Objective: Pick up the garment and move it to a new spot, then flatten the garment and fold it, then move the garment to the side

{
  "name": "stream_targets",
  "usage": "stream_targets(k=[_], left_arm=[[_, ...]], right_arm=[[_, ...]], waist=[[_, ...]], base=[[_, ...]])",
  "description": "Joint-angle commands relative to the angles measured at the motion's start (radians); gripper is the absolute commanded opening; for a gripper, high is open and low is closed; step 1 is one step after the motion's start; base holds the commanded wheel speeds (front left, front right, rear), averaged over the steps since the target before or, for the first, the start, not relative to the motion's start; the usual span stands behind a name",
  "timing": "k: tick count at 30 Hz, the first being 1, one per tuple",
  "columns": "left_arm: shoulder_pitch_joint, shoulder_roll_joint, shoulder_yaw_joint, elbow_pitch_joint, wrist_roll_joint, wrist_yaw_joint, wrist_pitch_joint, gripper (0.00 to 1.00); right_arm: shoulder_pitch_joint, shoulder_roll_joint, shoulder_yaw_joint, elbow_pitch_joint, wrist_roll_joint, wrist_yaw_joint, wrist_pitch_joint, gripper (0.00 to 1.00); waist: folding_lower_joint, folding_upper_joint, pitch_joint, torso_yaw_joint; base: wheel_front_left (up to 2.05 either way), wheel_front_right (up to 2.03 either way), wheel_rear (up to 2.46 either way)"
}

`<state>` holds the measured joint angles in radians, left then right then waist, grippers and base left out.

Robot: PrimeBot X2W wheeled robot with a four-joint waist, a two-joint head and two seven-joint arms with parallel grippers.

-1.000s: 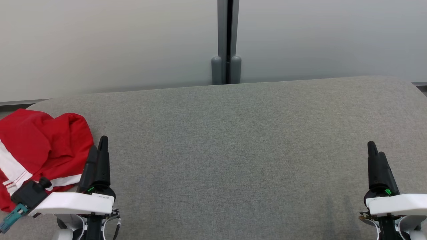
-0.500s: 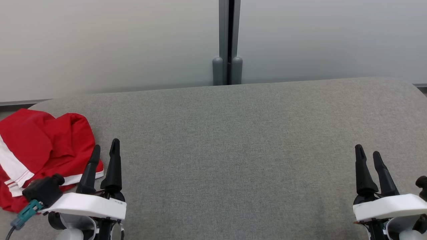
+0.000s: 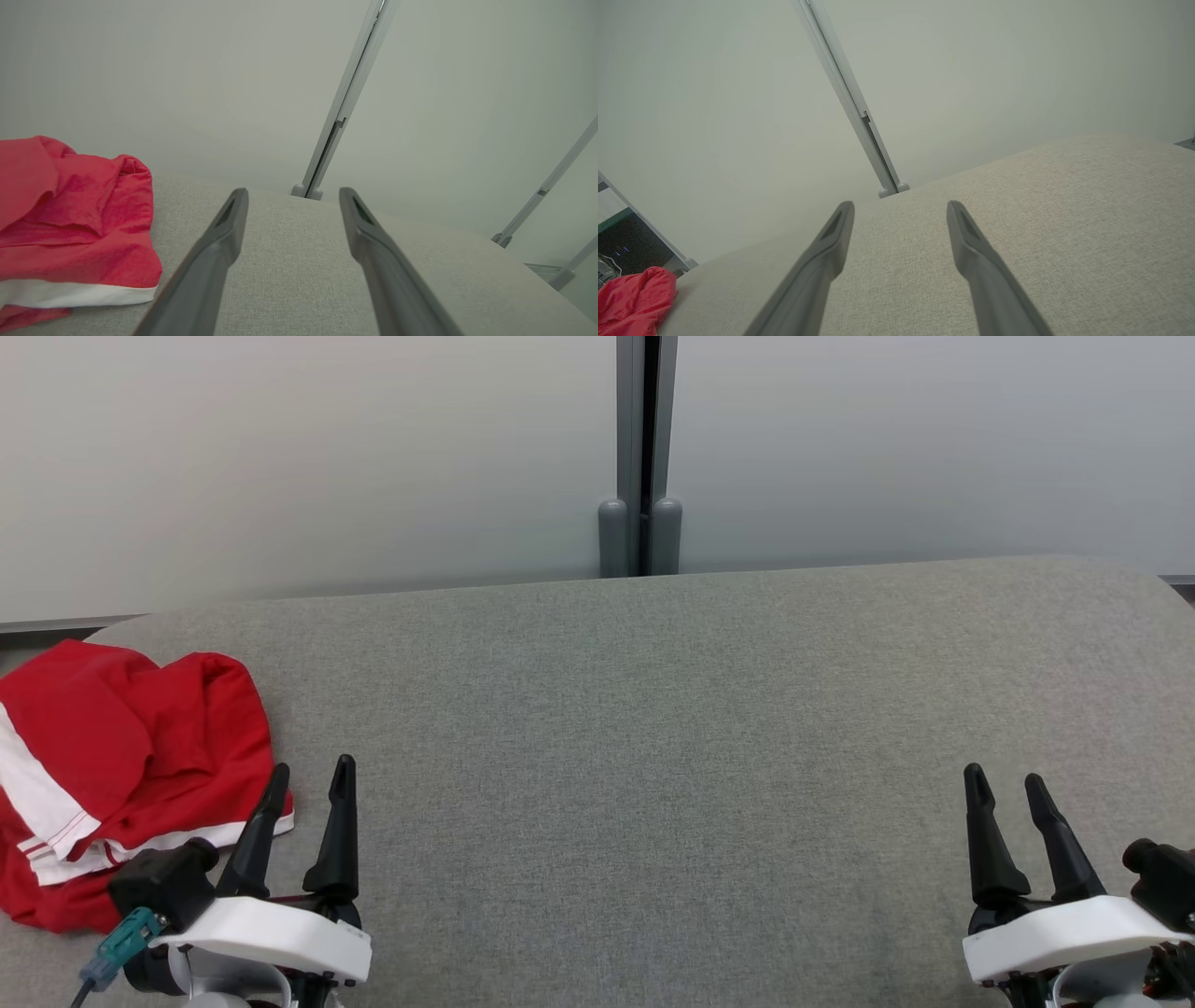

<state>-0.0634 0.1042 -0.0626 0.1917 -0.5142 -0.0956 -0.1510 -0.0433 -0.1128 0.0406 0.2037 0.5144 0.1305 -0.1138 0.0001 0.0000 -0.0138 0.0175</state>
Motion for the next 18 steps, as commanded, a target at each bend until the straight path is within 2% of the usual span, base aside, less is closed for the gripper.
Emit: stream_targets(k=[1, 18], left_arm=[[0.002, 0.006, -0.003, -0.002, 0.03, 0.005, -0.01, 1.0], [0.006, 0.012, -0.023, 0.059, 0.198, 0.02, -0.049, 1.0]], right_arm=[[0.001, -0.005, 0.001, -0.004, -0.029, 0.0, -0.008, 1.0], [0.011, 0.001, 0.016, 0.035, -0.19, 0.0, -0.037, 1.0]], waist=[[0.0, 0.0, -0.001, 0.0], [0.0, 0.0, -0.005, 0.003]], base=[[0.0, 0.0, 0.0], [0.0, 0.0, 0.0]])
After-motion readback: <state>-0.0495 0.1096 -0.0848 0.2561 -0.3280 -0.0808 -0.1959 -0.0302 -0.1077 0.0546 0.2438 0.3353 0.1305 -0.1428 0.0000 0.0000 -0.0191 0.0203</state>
